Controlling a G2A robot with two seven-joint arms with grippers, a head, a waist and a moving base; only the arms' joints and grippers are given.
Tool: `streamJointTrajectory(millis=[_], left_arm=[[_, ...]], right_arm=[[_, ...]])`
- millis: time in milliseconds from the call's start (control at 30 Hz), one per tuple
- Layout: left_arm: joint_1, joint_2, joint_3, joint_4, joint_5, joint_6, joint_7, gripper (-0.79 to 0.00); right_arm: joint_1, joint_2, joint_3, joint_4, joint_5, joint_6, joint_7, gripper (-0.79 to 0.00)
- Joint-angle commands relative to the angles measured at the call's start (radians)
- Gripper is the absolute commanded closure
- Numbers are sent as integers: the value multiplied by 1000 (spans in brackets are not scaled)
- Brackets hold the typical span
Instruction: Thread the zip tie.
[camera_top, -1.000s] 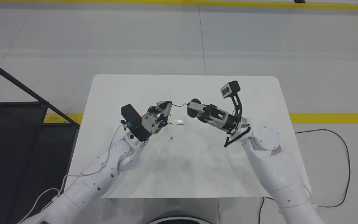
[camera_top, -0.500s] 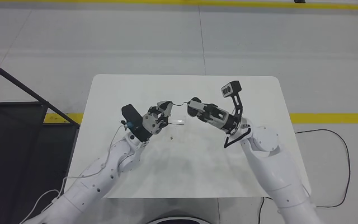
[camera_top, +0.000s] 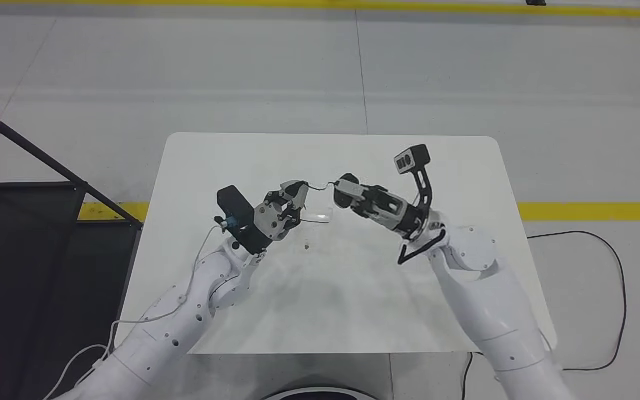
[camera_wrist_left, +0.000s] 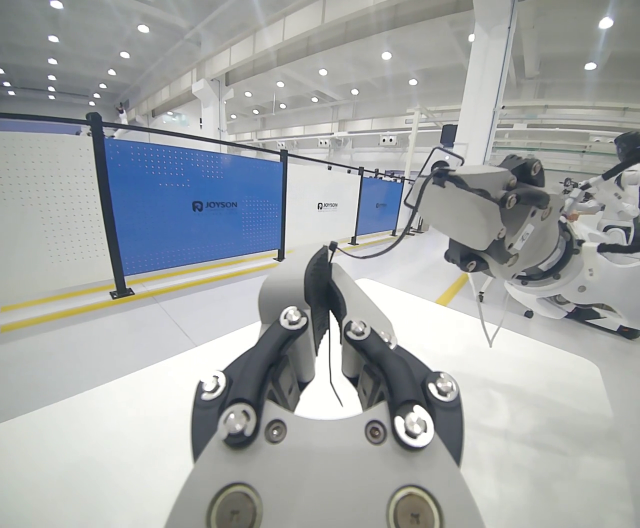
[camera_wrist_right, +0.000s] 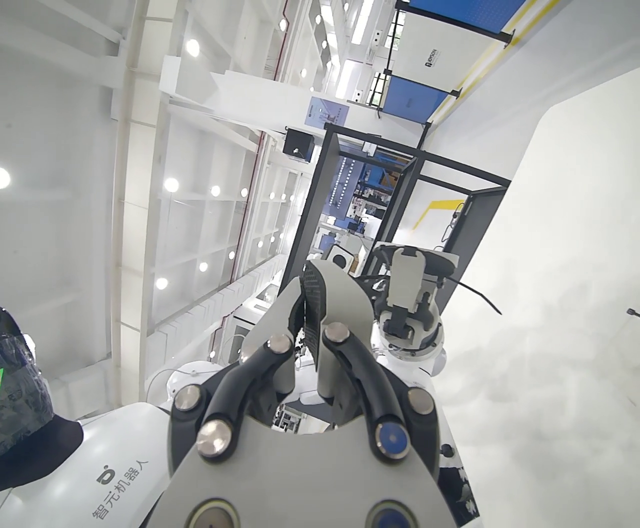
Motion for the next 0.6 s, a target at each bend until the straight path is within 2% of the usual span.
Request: streamJointTrajectory(millis=[0, 567], left_arm=[[0, 0, 0, 0, 0, 0, 0, 0], [0, 0, 0, 0, 0, 0, 0, 0]], right_arm=[[0, -1, -4, 3, -16, 8, -2, 0], [-30, 2, 19, -21, -27, -59, 30, 0]])
